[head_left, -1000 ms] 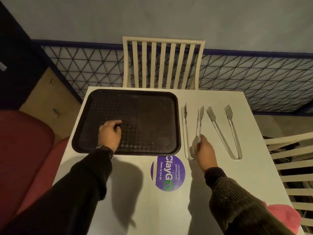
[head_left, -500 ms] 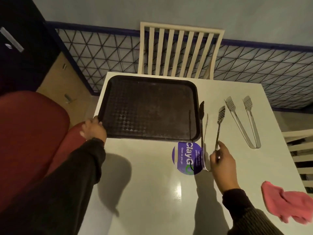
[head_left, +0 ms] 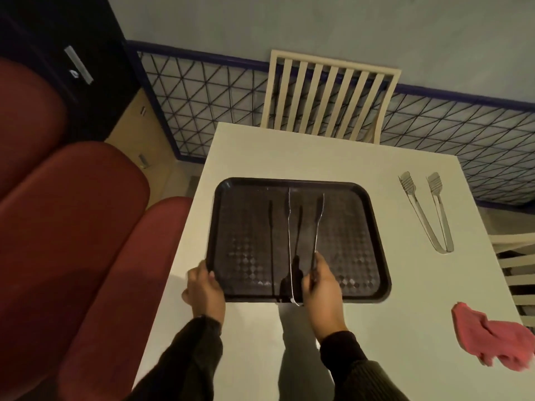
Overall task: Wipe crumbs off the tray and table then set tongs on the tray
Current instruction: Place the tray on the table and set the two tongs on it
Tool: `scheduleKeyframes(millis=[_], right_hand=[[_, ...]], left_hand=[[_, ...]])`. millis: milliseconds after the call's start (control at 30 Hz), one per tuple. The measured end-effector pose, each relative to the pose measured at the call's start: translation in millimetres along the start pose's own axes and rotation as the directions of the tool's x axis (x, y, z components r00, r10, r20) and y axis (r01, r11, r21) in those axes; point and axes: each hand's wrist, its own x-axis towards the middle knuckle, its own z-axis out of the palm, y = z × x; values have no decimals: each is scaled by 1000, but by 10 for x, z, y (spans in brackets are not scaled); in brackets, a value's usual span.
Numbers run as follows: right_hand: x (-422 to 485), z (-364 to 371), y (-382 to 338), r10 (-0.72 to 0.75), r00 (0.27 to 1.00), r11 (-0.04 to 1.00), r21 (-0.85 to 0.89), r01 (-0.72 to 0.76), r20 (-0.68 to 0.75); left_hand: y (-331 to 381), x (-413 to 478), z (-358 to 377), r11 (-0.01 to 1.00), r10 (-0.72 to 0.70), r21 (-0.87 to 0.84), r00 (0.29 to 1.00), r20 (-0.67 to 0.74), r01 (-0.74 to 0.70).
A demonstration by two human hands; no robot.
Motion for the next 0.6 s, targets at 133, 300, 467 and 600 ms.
scheduleKeyframes(millis=[133,300,467,600], right_hand=[[-41,394,12,33,995,999,-20,-31,94],[-25,823,69,76,989,994,-86,-65,128],[-20,1044,88,121,990,987,-112,-112,77],[-30,1083,124,134,988,983,-138,-123,72]], left_hand=[[-17,-183,-124,935,-154,-311,984,85,173],[-136,-136,-216,936,-128,-323,990,66,142],[-213,-113,-212,996,-39,-77,997,62,43],[-309,-103,-160,995,52,88,998,36,-55]])
